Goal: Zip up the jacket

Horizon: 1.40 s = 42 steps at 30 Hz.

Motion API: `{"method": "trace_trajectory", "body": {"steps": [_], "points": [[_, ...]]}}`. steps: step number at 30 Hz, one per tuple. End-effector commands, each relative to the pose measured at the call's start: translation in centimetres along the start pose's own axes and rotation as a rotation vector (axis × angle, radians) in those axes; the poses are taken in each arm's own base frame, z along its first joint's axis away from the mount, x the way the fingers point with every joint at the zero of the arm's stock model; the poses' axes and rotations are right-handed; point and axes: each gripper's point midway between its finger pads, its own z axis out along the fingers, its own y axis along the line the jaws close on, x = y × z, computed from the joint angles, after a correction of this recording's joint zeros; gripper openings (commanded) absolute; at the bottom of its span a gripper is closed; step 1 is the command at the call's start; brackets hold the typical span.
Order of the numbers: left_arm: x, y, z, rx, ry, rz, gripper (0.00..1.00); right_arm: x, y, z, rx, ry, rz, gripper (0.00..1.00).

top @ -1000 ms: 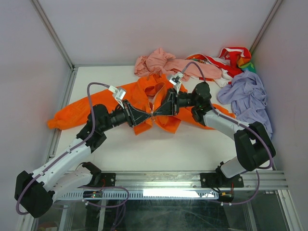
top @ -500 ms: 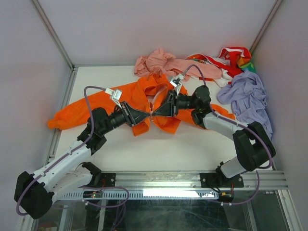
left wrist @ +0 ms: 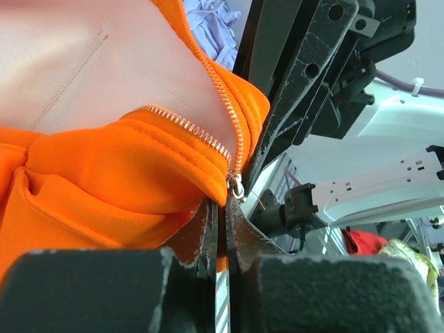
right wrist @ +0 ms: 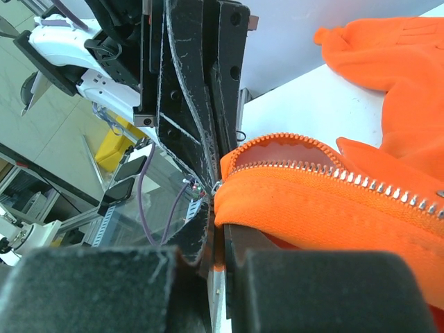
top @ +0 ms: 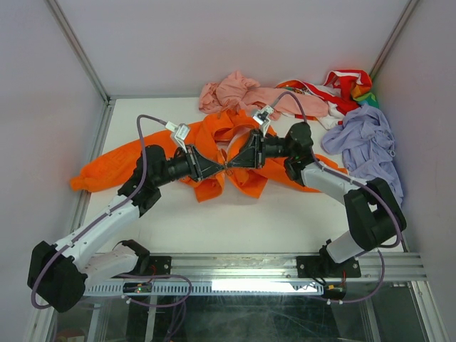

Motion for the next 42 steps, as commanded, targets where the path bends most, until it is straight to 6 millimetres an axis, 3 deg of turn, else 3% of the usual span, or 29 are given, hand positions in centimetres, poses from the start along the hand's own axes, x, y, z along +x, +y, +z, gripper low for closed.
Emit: {"method": "trace_trajectory", "body": {"steps": [1, 5, 10, 12, 17, 22, 35, 37, 39, 42], "points": [[3.5, -0.7, -0.8, 0.086, 0.221, -0.037, 0.0, -6.0, -1.3, 0.8, 0.091, -0.134, -0.184, 0.0], [2.2, 0.5, -0.7, 0.076, 0.244, -0.092, 0.0, -5.2, -2.4, 0.4, 0.135, -0.106, -0.116, 0.0], [1.2, 1.4, 0.2, 0.087, 0.312, -0.139, 0.0, -3.8, -1.6, -0.7, 0.202, -0.049, 0.016, 0.0], [0.8, 1.0, 0.2, 0.096, 0.323, -0.14, 0.0, -4.3, -3.9, -2.0, 0.326, 0.008, -0.373, 0.51], [0.5, 0.1, 0.0, 0.116, 0.352, -0.152, 0.0, -4.7, -3.2, -4.7, 0.482, 0.087, -0.555, 0.63], [-0.1, -0.8, -0.1, 0.129, 0.359, -0.165, 0.0, -4.1, -2.0, -5.6, 0.536, 0.151, -0.701, 0.7], [-0.3, -1.4, -0.2, 0.135, 0.366, -0.209, 0.0, -3.4, 2.5, -1.8, 0.676, 0.139, -1.27, 0.76], [-0.4, -1.4, -0.1, 0.134, 0.366, -0.213, 0.0, -2.7, 2.9, -1.1, 0.681, 0.154, -1.311, 0.76], [-0.3, -1.3, -0.1, 0.132, 0.368, -0.218, 0.0, -2.0, 3.1, -0.3, 0.692, 0.169, -1.341, 0.85], [-0.3, -1.3, -0.1, 0.131, 0.37, -0.221, 0.0, -1.1, 2.9, 0.1, 0.746, 0.183, -1.406, 0.87]]}}
